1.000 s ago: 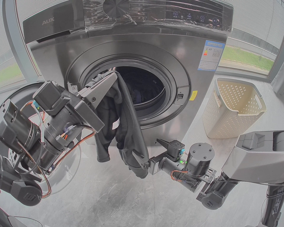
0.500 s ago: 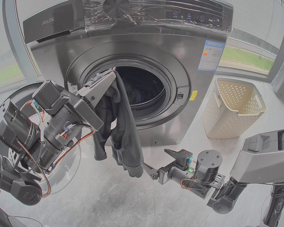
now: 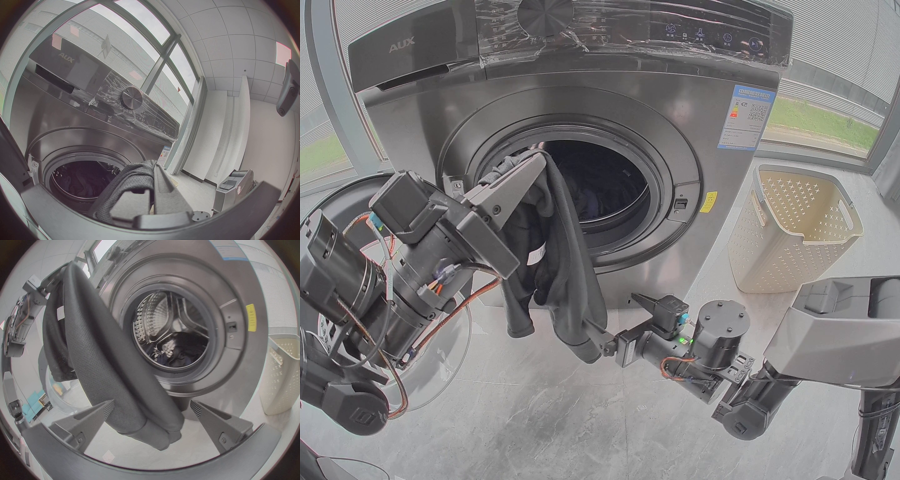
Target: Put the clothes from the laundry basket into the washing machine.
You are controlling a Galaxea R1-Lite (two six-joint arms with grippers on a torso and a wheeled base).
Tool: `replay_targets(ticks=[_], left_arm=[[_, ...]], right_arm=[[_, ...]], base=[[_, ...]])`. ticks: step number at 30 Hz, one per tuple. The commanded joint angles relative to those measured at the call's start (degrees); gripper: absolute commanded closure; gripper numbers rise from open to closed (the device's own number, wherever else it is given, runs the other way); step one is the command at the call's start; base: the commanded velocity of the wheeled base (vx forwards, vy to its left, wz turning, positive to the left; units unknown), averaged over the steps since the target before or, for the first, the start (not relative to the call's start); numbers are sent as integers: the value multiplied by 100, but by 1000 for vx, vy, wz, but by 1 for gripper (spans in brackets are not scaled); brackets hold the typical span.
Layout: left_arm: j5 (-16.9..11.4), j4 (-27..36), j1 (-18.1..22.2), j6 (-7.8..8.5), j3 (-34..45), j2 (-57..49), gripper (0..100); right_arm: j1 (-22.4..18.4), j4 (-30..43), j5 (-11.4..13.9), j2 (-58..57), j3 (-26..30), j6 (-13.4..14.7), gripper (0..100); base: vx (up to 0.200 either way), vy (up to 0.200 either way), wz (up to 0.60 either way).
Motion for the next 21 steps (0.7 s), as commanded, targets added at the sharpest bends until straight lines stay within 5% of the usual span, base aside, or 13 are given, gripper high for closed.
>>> replay_targets(ticks=[1, 21], left_arm=[[-11, -2, -2, -2, 1, 3, 100], [-55, -72, -142, 7, 80, -208, 100]], right_arm=[[214, 14, 42, 318, -379, -35, 0], [73, 321, 51, 1206, -2225, -229, 0]], base=[[0, 0, 0], [0, 0, 0]])
